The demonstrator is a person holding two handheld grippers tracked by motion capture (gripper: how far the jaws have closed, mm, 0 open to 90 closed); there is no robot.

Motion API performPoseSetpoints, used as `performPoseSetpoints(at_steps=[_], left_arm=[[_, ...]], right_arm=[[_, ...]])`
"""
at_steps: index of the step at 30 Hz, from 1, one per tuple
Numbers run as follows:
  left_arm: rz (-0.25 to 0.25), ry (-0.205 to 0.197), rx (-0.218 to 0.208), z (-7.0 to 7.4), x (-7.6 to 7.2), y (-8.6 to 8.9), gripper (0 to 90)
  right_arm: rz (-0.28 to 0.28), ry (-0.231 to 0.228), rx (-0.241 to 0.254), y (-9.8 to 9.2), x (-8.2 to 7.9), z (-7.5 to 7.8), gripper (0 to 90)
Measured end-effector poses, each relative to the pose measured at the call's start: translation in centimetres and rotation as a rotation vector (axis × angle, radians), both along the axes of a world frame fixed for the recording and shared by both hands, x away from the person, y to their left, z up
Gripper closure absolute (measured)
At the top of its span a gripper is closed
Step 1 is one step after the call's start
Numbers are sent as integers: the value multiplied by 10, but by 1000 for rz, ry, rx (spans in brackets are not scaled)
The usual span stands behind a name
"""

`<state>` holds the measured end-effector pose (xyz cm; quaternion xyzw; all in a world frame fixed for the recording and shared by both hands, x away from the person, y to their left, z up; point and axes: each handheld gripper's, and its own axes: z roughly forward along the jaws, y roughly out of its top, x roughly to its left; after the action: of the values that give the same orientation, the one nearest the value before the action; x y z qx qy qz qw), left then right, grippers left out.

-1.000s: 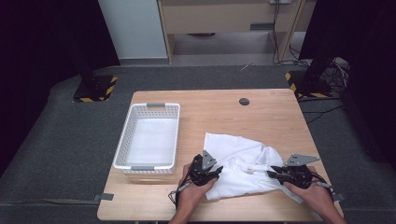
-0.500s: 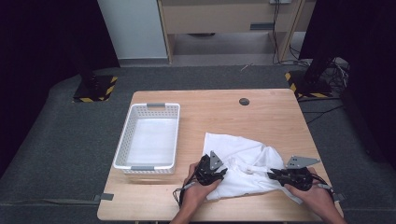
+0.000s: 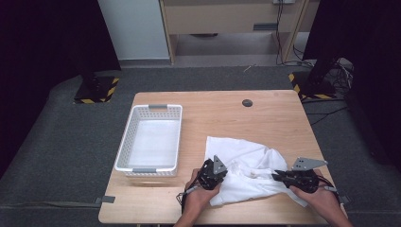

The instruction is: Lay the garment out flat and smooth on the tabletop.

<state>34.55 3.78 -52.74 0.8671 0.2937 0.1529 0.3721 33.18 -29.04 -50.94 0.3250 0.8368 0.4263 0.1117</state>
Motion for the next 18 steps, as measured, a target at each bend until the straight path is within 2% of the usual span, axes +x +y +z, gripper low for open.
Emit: performPoseSetpoints(at_steps=[5,11,16,18], left_arm=[[1,-9,-26,9,-10,4,889],[17,-29,-62,20,-14,9,892],[39,-71,-84,26,-15,10,894],[53,-83,-82,26,-14,12,895]], right_arm=[[-8,-11,15,-2,1,2,790],[-11,-27,45,-4,0,7,790],[-34,-32,84,-7,1,9,777],[-43,-29,77,-7,1,8,754]])
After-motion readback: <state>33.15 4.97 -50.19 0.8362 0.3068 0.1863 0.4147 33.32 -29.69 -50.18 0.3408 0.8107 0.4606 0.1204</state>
